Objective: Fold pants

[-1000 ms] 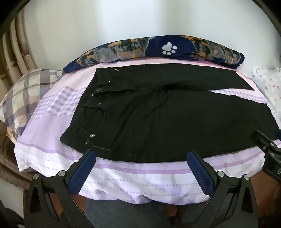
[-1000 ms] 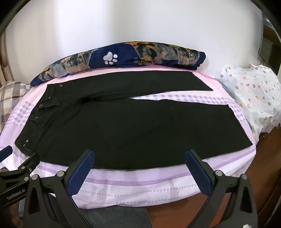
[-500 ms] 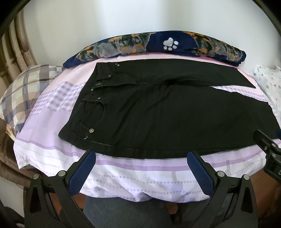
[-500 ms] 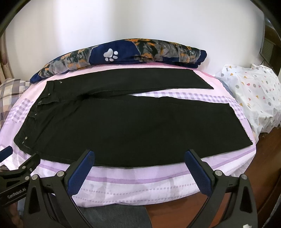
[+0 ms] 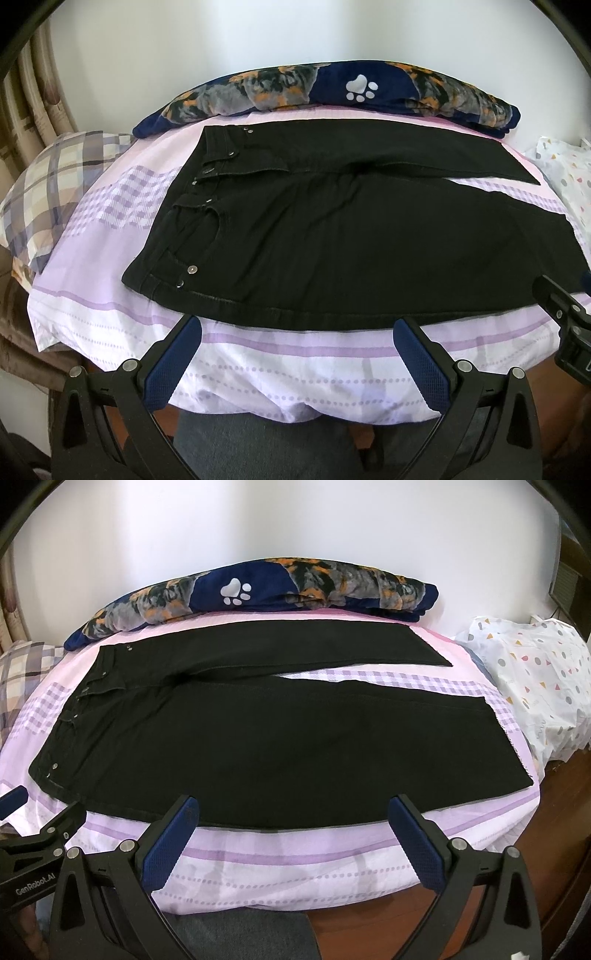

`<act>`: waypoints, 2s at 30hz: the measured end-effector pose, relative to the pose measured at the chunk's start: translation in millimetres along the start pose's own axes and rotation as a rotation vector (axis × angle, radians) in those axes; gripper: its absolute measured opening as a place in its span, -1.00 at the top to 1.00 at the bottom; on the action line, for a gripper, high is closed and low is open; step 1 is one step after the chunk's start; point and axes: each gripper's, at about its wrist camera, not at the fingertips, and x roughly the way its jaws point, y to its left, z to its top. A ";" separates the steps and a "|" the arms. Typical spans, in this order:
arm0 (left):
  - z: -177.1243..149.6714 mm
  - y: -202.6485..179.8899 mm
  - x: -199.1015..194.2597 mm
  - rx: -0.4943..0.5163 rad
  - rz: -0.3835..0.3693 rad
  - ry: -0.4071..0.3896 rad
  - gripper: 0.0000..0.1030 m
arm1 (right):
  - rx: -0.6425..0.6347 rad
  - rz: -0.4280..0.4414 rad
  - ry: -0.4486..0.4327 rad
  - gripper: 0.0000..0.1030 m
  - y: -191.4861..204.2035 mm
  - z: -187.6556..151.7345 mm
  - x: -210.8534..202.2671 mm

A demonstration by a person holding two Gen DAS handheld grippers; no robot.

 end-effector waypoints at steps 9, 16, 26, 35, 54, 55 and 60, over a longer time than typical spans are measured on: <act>-0.9 4.2 2.5 -0.021 -0.005 0.016 -1.00 | -0.004 -0.001 0.006 -0.96 1.0 0.7 1.7; -0.3 5.0 3.9 -0.025 -0.009 0.020 -1.00 | -0.005 -0.005 0.019 -0.95 0.5 0.5 3.5; -0.4 2.3 4.4 -0.020 -0.009 0.021 -1.00 | -0.011 -0.015 0.048 -0.94 -0.3 1.0 9.0; 0.2 -0.7 6.3 -0.020 -0.009 0.026 -1.00 | -0.016 -0.016 0.062 -0.93 0.3 0.5 11.0; 1.8 -0.5 8.7 -0.015 -0.011 0.029 -1.00 | -0.025 -0.007 0.074 -0.92 3.4 -0.2 15.4; 1.7 -0.4 8.6 -0.015 -0.012 0.029 -1.00 | -0.026 -0.006 0.074 -0.92 3.4 -0.7 15.4; 1.8 0.6 9.8 -0.016 -0.014 0.034 -1.00 | -0.028 -0.004 0.078 -0.92 4.6 -0.5 16.3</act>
